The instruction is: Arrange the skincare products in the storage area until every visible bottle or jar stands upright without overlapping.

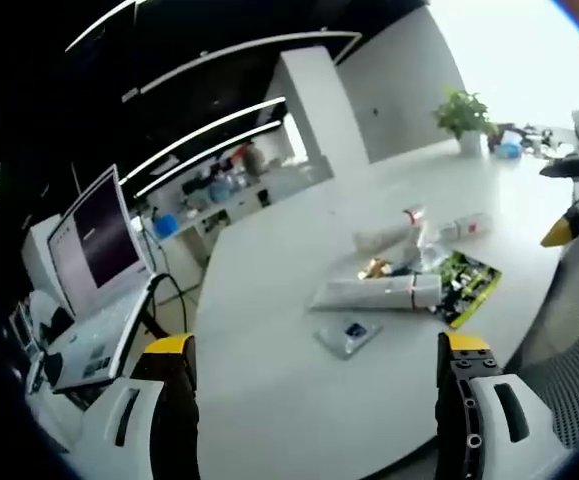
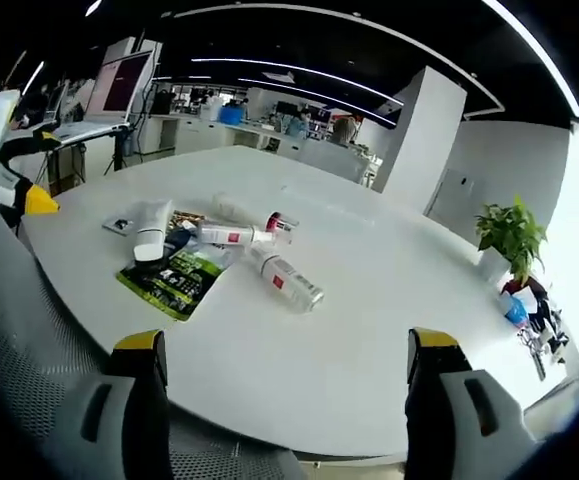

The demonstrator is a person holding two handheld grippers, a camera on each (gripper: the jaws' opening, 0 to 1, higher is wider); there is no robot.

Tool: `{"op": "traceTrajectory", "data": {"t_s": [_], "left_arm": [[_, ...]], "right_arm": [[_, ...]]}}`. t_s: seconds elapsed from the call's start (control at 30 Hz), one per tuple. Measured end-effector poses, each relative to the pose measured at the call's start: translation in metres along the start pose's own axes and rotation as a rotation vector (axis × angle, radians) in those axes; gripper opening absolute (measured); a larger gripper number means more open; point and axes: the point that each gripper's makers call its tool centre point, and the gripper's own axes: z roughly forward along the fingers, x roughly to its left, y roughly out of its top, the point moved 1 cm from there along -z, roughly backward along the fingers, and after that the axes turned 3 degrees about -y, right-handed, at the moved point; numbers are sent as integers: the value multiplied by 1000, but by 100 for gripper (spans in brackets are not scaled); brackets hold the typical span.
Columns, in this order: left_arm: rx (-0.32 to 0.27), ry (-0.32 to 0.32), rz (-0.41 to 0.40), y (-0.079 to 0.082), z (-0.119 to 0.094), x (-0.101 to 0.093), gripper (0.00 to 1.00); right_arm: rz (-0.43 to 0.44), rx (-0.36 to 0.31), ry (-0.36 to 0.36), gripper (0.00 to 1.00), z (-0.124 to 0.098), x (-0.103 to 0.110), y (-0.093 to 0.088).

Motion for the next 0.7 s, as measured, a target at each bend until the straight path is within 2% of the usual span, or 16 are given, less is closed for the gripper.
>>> {"op": "traceTrajectory", "data": {"t_s": [0.1,0.2,0.33,0.53,0.7], "left_arm": [[-19,12,-3,3,-1,2,97],[-25,-4,-14,4,-1,-1,97],[-44,-7,25,8,-2,-4,97],[-45,-23,29,8,-3,-6,97],[-43,13,30,8,-3,0,97]], "right_arm": [[11,-26,4,100,-2,0,4],[17,-25,-16,100,-2,-4,3],[30,-43,-30,100,-3,-7,5],[18,-44,-29,100,-3,-6,6],[20,-52,-24,99,-3,-6,7]]}}
